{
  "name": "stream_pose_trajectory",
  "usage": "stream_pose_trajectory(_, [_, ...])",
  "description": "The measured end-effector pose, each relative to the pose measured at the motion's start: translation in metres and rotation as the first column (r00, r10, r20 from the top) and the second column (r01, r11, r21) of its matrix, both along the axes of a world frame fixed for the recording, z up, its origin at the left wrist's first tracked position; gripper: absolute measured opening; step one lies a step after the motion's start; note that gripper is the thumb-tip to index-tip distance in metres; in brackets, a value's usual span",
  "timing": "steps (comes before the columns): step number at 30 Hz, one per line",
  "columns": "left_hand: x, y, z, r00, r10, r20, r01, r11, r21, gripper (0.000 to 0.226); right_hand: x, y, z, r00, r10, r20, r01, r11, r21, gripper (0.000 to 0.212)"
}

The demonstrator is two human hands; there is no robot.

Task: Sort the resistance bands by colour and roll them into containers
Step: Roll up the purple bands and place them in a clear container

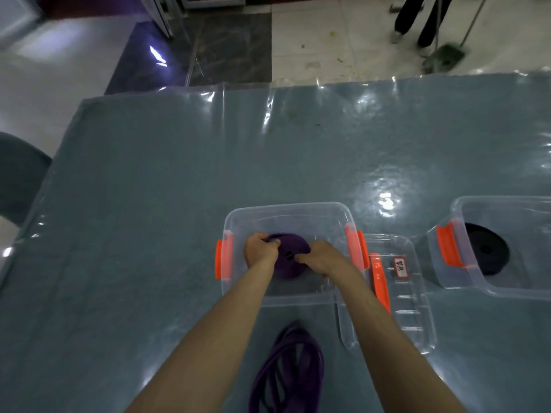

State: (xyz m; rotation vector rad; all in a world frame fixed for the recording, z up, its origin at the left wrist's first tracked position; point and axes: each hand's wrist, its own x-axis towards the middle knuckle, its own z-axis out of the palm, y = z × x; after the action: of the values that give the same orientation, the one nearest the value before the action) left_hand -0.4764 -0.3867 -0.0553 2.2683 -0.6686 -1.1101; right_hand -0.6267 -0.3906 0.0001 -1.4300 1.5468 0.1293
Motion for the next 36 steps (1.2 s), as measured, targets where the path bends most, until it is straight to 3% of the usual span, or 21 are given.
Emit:
stream_pose_trajectory(3, [0.001, 0.006, 0.019, 0.98, -0.186, 0.071, 0.187, 0.982, -0.003, 0.028, -0.009, 0.013, 0.025, 1.0, -0.006, 0.029, 0.013, 0.974, -0.226, 0.047])
stream_pose_trajectory(6, [0.006, 0.03, 0.052, 0.852, -0.466, 0.239, 0.484, 0.875, -0.019, 0.024, -0.021, 0.047, 0.057, 0.986, 0.012, 0.166, 0.068, 0.88, -0.469, 0.042])
stream_pose_trajectory(8, [0.013, 0.057, 0.076, 0.655, -0.553, 0.515, 0.655, 0.755, -0.021, 0.021, -0.029, 0.078, 0.07, 0.969, 0.036, 0.244, 0.099, 0.849, -0.519, 0.031])
stream_pose_trajectory(10, [0.018, 0.091, 0.09, 0.333, -0.465, 0.82, 0.789, 0.614, 0.028, 0.019, -0.037, 0.109, 0.073, 0.955, 0.052, 0.293, 0.123, 0.827, -0.549, 0.024])
stream_pose_trajectory(11, [0.019, 0.109, 0.095, 0.235, -0.404, 0.884, 0.829, 0.559, 0.035, 0.02, -0.041, 0.123, 0.071, 0.952, 0.067, 0.3, 0.123, 0.81, -0.573, 0.021])
stream_pose_trajectory(12, [0.02, 0.124, 0.099, 0.2, -0.364, 0.91, 0.857, 0.514, 0.017, 0.023, -0.045, 0.136, 0.068, 0.951, 0.074, 0.299, 0.122, 0.8, -0.587, 0.019])
stream_pose_trajectory(16, [0.03, 0.18, 0.095, 0.245, -0.34, 0.908, 0.922, 0.371, -0.11, 0.032, -0.056, 0.181, 0.042, 0.934, 0.048, 0.354, 0.152, 0.844, -0.515, 0.016])
stream_pose_trajectory(19, [0.038, 0.219, 0.068, 0.284, -0.452, 0.845, 0.944, 0.289, -0.162, 0.027, -0.061, 0.203, 0.003, 0.97, 0.006, 0.243, 0.097, 0.908, -0.408, 0.014])
stream_pose_trajectory(21, [0.041, 0.243, 0.048, 0.335, -0.651, 0.681, 0.926, 0.36, -0.112, 0.035, -0.064, 0.216, -0.023, 0.99, -0.021, 0.141, 0.064, 0.949, -0.309, 0.027])
stream_pose_trajectory(24, [0.046, 0.269, 0.017, 0.454, -0.846, 0.279, 0.856, 0.501, 0.127, 0.059, -0.061, 0.233, -0.042, 0.988, -0.077, 0.135, 0.103, 0.975, -0.198, 0.045])
stream_pose_trajectory(27, [0.048, 0.285, 0.003, 0.51, -0.85, 0.13, 0.809, 0.525, 0.263, 0.039, -0.057, 0.242, -0.053, 0.982, -0.122, 0.141, 0.147, 0.972, -0.183, 0.033])
stream_pose_trajectory(30, [0.048, 0.294, 0.006, 0.653, -0.756, 0.046, 0.743, 0.651, 0.157, 0.024, -0.055, 0.245, -0.047, 0.974, -0.186, 0.129, 0.208, 0.96, -0.188, 0.018])
stream_pose_trajectory(33, [0.051, 0.298, 0.018, 0.819, -0.574, -0.006, 0.574, 0.819, -0.017, 0.014, -0.059, 0.25, -0.042, 0.955, -0.269, 0.126, 0.29, 0.934, -0.208, 0.013])
stream_pose_trajectory(36, [0.059, 0.296, 0.044, 0.901, -0.428, -0.068, 0.414, 0.896, -0.161, 0.019, -0.064, 0.254, -0.034, 0.932, -0.316, 0.175, 0.35, 0.912, -0.216, 0.008])
